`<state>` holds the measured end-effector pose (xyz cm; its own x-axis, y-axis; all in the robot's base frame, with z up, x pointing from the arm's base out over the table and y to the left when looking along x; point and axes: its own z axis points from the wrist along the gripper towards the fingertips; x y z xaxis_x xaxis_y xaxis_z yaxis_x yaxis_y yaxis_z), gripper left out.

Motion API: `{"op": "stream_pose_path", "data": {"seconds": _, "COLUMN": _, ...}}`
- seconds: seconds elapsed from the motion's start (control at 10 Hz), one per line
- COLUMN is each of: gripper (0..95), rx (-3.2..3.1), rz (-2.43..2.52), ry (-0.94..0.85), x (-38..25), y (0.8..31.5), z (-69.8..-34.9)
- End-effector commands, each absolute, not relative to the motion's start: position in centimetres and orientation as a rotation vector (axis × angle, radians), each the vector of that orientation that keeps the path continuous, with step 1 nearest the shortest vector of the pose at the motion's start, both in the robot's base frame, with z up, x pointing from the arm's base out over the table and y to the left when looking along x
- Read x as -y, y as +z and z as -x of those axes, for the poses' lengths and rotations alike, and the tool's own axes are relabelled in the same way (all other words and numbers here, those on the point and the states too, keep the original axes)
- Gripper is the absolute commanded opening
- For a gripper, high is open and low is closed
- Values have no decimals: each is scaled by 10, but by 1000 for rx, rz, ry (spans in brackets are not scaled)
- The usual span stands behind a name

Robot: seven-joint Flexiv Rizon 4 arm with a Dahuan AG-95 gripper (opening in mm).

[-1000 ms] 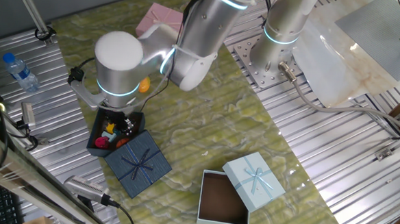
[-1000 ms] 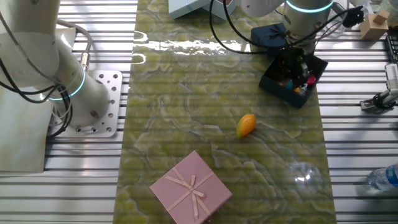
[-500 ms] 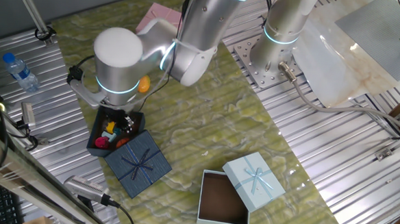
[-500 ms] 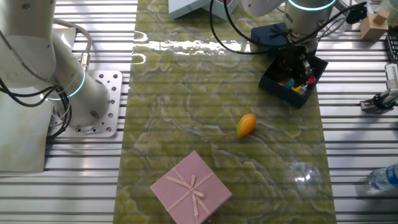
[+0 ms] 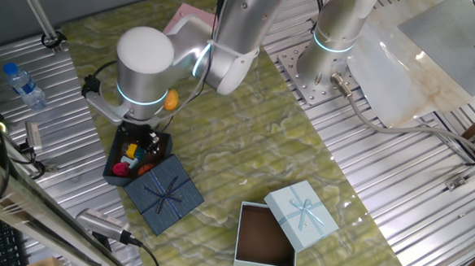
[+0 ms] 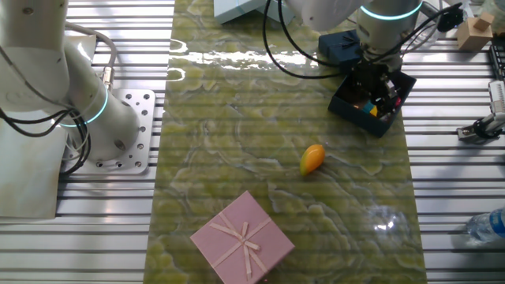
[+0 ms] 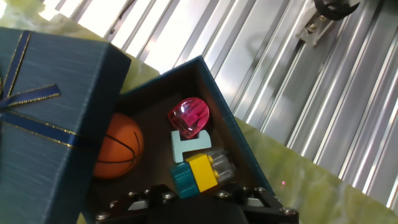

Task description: Take everything out of the gift box

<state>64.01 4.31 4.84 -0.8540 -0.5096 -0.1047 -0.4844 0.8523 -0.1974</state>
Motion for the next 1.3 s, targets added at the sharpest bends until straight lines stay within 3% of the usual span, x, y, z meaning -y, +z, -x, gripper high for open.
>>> {"op": "stream_pose_path", "data": {"seconds": 0.1, "gripper": 570, "rx": -2857, "rz": 786, "ry": -251, "x": -42, "y": 48, "z": -641}}
{"op": "stream_pose_path", "data": {"seconds": 0.3, "gripper": 570, "rx": -2828, "rz": 811, "ry": -256, "x": -43, "y": 49, "z": -642}}
{"op": "stream_pose_path", "data": {"seconds": 0.4, "gripper": 760, "rx": -2806, "rz": 825, "ry": -264, "x": -43, "y": 47, "z": -643}}
{"op": "stream_pose_path", "data": {"seconds": 1.1, "gripper": 760, "rx": -2795, "rz": 831, "ry": -244, "x": -42, "y": 41, "z": -645}}
{"op": "stream_pose_path", "data": {"seconds": 1.2, "gripper": 570, "rx": -2795, "rz": 829, "ry": -235, "x": -42, "y": 41, "z": -645}}
{"op": "stream_pose_path", "data": {"seconds": 1.3, "gripper": 570, "rx": -2794, "rz": 831, "ry": -232, "x": -42, "y": 41, "z": -645}}
